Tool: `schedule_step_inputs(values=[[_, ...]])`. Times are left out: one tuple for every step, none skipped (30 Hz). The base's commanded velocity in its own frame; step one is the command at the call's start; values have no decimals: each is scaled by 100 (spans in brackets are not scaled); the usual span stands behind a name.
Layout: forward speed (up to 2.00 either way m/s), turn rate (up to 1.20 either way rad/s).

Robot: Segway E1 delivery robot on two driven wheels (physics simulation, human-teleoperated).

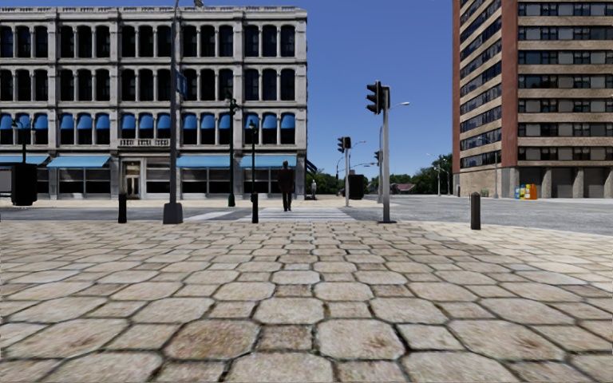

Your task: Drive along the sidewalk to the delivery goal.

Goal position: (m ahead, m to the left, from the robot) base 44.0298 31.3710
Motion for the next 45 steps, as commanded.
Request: schedule_step_inputs(values=[[200, 0], [200, 0], [200, 0], [200, 0], [200, 0], [200, 0], [200, 0], [200, 0], [200, 0], [200, 0], [200, 0], [200, 0], [200, 0], [200, 0], [200, 0], [200, 0], [200, 0], [200, 0], [200, 0], [200, 0], [200, 0], [200, 0], [200, 0], [200, 0], [200, 0], [200, 0], [200, 0], [200, 0], [200, 0], [200, 0], [200, 0], [200, 0], [200, 0], [200, 0], [200, 0], [200, 0], [200, 0], [200, 0], [200, 0], [200, 0], [200, 0], [200, 0], [200, 0], [200, 0], [200, 0]])
